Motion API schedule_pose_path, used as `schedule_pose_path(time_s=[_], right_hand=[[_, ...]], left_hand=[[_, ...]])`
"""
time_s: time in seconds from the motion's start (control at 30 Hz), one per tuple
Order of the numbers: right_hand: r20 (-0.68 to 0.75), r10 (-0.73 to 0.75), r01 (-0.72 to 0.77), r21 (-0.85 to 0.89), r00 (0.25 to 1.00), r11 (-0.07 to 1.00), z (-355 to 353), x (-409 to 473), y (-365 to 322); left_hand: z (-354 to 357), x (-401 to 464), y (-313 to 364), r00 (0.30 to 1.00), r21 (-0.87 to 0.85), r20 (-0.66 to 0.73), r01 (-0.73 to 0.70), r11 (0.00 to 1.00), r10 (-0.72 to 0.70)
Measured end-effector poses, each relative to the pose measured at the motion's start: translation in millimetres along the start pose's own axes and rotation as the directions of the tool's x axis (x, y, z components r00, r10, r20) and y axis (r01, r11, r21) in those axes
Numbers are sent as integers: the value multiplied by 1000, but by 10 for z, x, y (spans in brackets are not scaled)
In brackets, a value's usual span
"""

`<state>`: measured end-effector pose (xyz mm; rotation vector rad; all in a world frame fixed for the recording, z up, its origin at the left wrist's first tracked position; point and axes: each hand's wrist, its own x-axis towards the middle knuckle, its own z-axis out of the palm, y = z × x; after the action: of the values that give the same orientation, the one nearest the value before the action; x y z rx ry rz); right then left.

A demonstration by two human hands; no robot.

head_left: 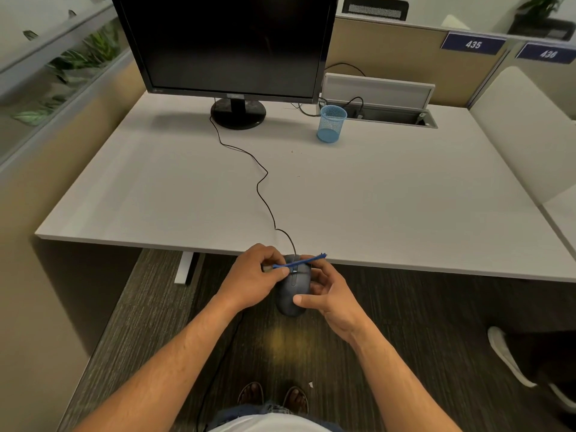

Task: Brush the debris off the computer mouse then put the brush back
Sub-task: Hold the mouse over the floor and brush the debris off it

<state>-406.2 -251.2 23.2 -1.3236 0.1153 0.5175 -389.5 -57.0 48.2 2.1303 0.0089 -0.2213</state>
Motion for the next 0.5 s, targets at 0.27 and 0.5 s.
schedule_pose_path(time_s=[0.27,0.5], right_hand=[[0,-5,5,111,1000,994,19,-23,40],[-30,-3,8,178,1000,984,27,-12,14]], left_hand=[[2,-23,-33,994,-325,15,106,940,-107],[23,-20,-41,993,-445,6,111,889,-122]])
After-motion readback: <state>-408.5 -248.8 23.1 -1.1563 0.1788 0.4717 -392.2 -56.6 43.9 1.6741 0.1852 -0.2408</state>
